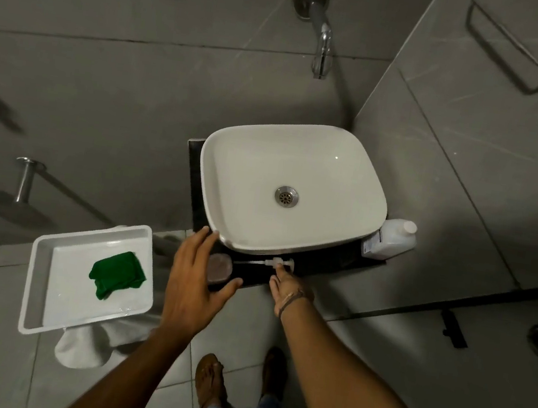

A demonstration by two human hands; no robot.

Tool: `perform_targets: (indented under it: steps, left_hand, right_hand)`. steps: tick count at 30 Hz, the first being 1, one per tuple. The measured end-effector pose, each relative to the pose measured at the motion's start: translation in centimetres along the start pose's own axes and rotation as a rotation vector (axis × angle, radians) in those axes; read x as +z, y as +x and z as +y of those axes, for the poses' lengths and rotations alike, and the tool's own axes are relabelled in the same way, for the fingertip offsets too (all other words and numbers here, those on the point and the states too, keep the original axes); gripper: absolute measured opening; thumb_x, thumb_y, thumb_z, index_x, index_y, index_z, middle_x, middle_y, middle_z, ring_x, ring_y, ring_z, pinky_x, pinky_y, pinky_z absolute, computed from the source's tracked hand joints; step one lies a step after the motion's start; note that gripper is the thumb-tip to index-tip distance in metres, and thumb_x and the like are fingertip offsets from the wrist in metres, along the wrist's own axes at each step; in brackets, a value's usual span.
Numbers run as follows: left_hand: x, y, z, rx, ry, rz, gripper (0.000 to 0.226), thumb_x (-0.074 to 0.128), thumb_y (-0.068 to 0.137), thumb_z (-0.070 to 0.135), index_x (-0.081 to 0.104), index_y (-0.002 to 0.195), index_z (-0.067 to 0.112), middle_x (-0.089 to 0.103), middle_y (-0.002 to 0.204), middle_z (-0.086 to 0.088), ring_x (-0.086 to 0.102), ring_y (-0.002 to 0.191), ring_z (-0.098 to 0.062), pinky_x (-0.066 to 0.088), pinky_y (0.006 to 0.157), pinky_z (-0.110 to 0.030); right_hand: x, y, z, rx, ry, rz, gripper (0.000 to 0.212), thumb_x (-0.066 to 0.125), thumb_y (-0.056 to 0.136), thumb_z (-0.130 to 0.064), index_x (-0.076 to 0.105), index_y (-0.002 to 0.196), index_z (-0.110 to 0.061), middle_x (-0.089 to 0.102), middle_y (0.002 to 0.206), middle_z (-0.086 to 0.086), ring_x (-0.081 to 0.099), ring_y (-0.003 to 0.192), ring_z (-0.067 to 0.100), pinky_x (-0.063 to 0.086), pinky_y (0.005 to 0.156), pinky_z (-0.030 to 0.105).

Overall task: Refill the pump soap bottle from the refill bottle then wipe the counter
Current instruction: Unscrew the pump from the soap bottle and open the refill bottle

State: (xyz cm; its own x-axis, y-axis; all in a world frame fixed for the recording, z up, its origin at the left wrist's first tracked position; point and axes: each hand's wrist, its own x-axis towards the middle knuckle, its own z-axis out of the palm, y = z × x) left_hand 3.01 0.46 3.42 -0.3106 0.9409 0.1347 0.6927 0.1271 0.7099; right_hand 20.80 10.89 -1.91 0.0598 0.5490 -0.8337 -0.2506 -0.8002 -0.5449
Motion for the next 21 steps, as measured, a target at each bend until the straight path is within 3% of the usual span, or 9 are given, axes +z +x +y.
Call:
perform_targets:
  steps: [2, 5, 7, 9, 11, 15, 17, 19, 21]
  left_hand:
    - [0.4, 0.6, 2.6, 0.125, -0.007, 0.005, 0.087, 0.075, 0.088, 0.055, 0.044, 0.158, 0.015, 0.044, 0.165, -0.011, 0.040, 0.153, -0.032, 0.036, 0.125, -0.046]
    - [2.2, 1.8, 6.9, 0.232, -0.054, -0.058, 0.077, 0.079, 0.091, 0.045, 0.050, 0.155, 0.013, 0.051, 0.160, -0.008, 0.046, 0.150, -0.028, 0.042, 0.122, -0.046]
    - [4.0, 2.8, 9.9, 0.257, -0.086, -0.139, 0.073, 0.079, 0.093, 0.041, 0.051, 0.154, 0.012, 0.056, 0.157, -0.009, 0.050, 0.146, -0.028, 0.046, 0.119, -0.047]
    - [6.1, 3.9, 12.5, 0.258, -0.073, -0.226, 0.071, 0.078, 0.094, 0.041, 0.052, 0.154, 0.014, 0.057, 0.155, -0.008, 0.052, 0.143, -0.028, 0.047, 0.116, -0.045]
    - [8.6, 5.2, 14.8, 0.284, -0.018, -0.291, 0.071, 0.076, 0.094, 0.043, 0.051, 0.155, 0.017, 0.057, 0.155, -0.006, 0.053, 0.142, -0.028, 0.044, 0.114, -0.043]
    - [13.7, 8.2, 18.1, 0.295, 0.097, -0.377, 0.078, 0.072, 0.093, 0.051, 0.044, 0.159, 0.022, 0.051, 0.159, -0.003, 0.046, 0.147, -0.027, 0.039, 0.118, -0.044]
    - [16.1, 9.8, 19.5, 0.269, 0.148, -0.406, 0.083, 0.073, 0.090, 0.054, 0.040, 0.160, 0.022, 0.047, 0.162, -0.003, 0.041, 0.150, -0.028, 0.036, 0.121, -0.045]
    - [18.2, 11.2, 20.5, 0.264, 0.205, -0.431, 0.089, 0.073, 0.086, 0.059, 0.038, 0.161, 0.023, 0.043, 0.166, -0.004, 0.035, 0.154, -0.029, 0.032, 0.123, -0.048]
    - [20.2, 12.4, 21.5, 0.252, 0.247, -0.455, 0.096, 0.070, 0.085, 0.069, 0.035, 0.162, 0.024, 0.036, 0.170, -0.006, 0.028, 0.159, -0.032, 0.025, 0.127, -0.054]
  right_hand:
    - [-1.1, -0.6, -0.2, -0.047, 0.004, 0.017, 0.039, 0.056, 0.103, -0.010, 0.051, 0.138, 0.004, 0.048, 0.151, 0.021, 0.048, 0.140, 0.035, 0.048, 0.100, 0.032]
    - [-3.9, -0.9, -0.9, -0.128, 0.053, 0.255, 0.006, 0.072, 0.091, -0.003, 0.070, 0.088, 0.002, 0.067, 0.120, 0.033, 0.068, 0.101, 0.038, 0.054, 0.092, 0.045]
    - [-6.5, -1.2, -2.1, -0.201, 0.095, 0.357, 0.010, 0.077, 0.086, 0.003, 0.071, 0.093, 0.007, 0.071, 0.110, 0.033, 0.067, 0.088, 0.035, 0.057, 0.088, 0.044]
    - [-9.0, -2.3, -3.9, -0.265, 0.100, 0.396, 0.025, 0.078, 0.085, 0.001, 0.070, 0.109, 0.008, 0.074, 0.100, 0.025, 0.070, 0.082, 0.030, 0.059, 0.077, 0.036]
    - [-11.8, -3.1, -6.3, -0.340, 0.076, 0.434, 0.030, 0.081, 0.084, -0.003, 0.070, 0.111, 0.004, 0.074, 0.087, 0.014, 0.071, 0.074, 0.025, 0.060, 0.069, 0.031]
    - [-15.3, -4.6, -11.9, -0.555, -0.186, 0.534, 0.029, 0.083, 0.082, -0.006, 0.073, 0.107, 0.007, 0.076, 0.098, 0.022, 0.069, 0.084, 0.027, 0.062, 0.085, 0.045]
    - [-16.2, -4.9, -14.6, -0.683, -0.360, 0.587, 0.021, 0.084, 0.079, -0.006, 0.076, 0.094, 0.006, 0.077, 0.092, 0.019, 0.067, 0.079, 0.021, 0.062, 0.076, 0.032]
    - [-16.7, -5.1, -16.5, -0.772, -0.513, 0.619, 0.013, 0.084, 0.078, -0.007, 0.077, 0.086, 0.001, 0.077, 0.086, 0.011, 0.065, 0.075, 0.017, 0.050, 0.062, 0.011]
    - [-16.9, -4.9, -18.0, -0.788, -0.639, 0.658, 0.015, 0.083, 0.079, -0.013, 0.078, 0.092, -0.007, 0.077, 0.092, 0.003, 0.067, 0.080, 0.014, 0.040, 0.060, 0.003]
